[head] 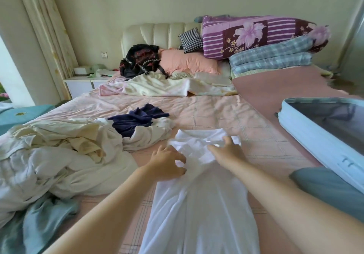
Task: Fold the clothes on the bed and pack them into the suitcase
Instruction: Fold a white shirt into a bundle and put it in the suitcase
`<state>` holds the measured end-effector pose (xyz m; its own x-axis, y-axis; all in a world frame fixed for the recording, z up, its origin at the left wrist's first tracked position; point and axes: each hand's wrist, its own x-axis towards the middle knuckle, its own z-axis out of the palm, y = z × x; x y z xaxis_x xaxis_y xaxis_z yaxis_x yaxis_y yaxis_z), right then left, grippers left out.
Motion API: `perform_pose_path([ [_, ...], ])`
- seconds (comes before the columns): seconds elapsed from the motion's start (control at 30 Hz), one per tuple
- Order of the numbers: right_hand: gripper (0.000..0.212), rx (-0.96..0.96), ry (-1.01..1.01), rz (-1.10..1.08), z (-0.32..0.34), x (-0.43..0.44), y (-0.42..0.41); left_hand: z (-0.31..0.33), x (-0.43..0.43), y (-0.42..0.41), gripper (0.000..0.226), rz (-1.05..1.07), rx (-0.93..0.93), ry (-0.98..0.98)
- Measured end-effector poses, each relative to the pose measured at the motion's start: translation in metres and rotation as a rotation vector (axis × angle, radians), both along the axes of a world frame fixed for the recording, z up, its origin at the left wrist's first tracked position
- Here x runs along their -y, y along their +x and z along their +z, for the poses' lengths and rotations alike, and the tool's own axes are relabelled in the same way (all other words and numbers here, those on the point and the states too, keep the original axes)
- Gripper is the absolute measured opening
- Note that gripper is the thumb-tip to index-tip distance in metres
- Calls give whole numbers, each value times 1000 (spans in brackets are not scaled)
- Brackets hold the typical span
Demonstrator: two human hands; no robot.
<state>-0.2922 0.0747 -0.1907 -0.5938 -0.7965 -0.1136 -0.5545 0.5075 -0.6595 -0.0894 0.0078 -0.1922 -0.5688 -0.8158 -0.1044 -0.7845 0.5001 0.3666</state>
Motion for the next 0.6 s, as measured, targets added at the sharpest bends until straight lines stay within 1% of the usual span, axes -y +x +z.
perform_pose_path([
  [0.03, 57, -213, -2, 121, -3, 2, 2, -2, 0, -3, 17, -24, -72, -1],
  [0.07, 59, -384, -49, 266, -3, 3, 6, -1, -2, -6, 16, -52, -170, 55],
  [0.1, 61, -488, -105, 423, 0, 4, 8, 0, -4, -10, 19, -73, -264, 139],
  [0.13, 61, -503, -152, 547, 4, 4, 8, 3, -5, -11, 23, -93, -343, 234],
  [0.17, 59, -449, -166, 612, 8, 3, 8, 6, -6, -12, 26, -113, -405, 339],
  [0.2, 56, -407, -146, 640, 9, 1, 6, 10, -9, -13, 28, -135, -452, 456],
  [0.23, 51, -409, -129, 646, 9, -2, 2, 14, -11, -13, 29, -145, -475, 547],
  [0.27, 43, -471, -108, 642, 8, -4, -3, 17, -13, -13, 31, -130, -487, 581],
  [0.3, 34, -535, -81, 631, 4, -5, -11, 18, -13, -12, 34, -83, -504, 538],
  [0.33, 27, -540, -30, 614, 0, -7, -19, 19, -11, -12, 38, -10, -506, 404],
  [0.37, 22, -505, 33, 601, -2, -10, -28, 19, -7, -11, 41, 59, -488, 221],
  [0.4, 17, -463, 114, 589, -2, -13, -33, 18, -2, -9, 43, 115, -450, 48],
  [0.43, 16, -429, 187, 586, -1, -17, -38, 18, 3, -7, 44, 145, -409, -79],
  [0.47, 20, -389, 255, 594, 2, -20, -41, 18, 8, -6, 46, 149, -369, -156],
  [0.53, 31, -294, 285, 599, 7, -21, -45, 16, 25, -8, 48, 96, -236, -257],
  [0.57, 36, -264, 244, 588, 9, -19, -45, 14, 33, -11, 49, 52, -131, -286],
  [0.6, 41, -289, 172, 559, 10, -16, -44, 14, 40, -14, 50, 8, -44, -290],
])
